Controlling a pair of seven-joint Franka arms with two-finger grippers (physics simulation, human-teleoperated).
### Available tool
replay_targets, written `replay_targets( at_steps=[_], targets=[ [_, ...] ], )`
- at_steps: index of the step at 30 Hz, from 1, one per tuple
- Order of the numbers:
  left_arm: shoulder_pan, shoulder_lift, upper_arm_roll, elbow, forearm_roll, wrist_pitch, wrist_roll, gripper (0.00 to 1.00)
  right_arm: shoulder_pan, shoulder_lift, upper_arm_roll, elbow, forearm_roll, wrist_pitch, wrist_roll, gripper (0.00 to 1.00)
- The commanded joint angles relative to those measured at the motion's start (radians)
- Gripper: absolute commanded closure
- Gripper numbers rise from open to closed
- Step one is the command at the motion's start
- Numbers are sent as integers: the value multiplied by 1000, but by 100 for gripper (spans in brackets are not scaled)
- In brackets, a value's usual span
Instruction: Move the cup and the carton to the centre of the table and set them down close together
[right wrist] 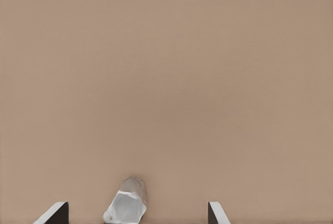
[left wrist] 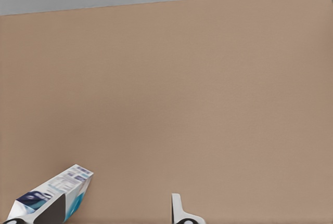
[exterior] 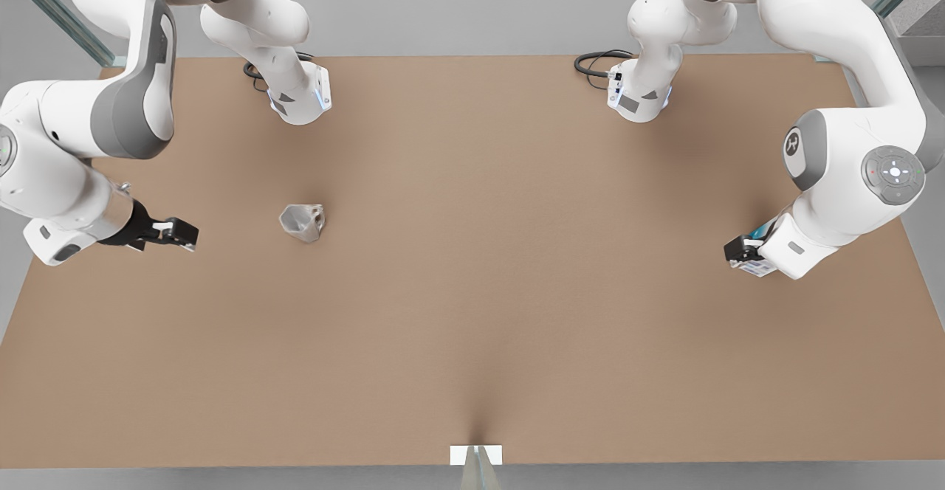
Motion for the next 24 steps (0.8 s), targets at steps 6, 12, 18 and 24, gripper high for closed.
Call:
replay_targets(
  at_steps=[6, 12, 18, 24],
  targets=[
    [-2, 8, -2, -3, 0, -2, 6, 0, -11, -14, -6, -86, -5, 10, -8, 0],
    [-2, 11, -2, -9, -11, -21, 5, 0, -23, -106, -11, -396, -3, 172, -118, 0],
    [-2, 14, -3, -9, -13, -23, 5, 0, -26, -331, -12, -860, -5, 496, -130, 0],
    [0, 15, -3, -12, -13, -21, 5, 0, -12, -356, 2, -968, 0, 498, -143, 0]
  ],
)
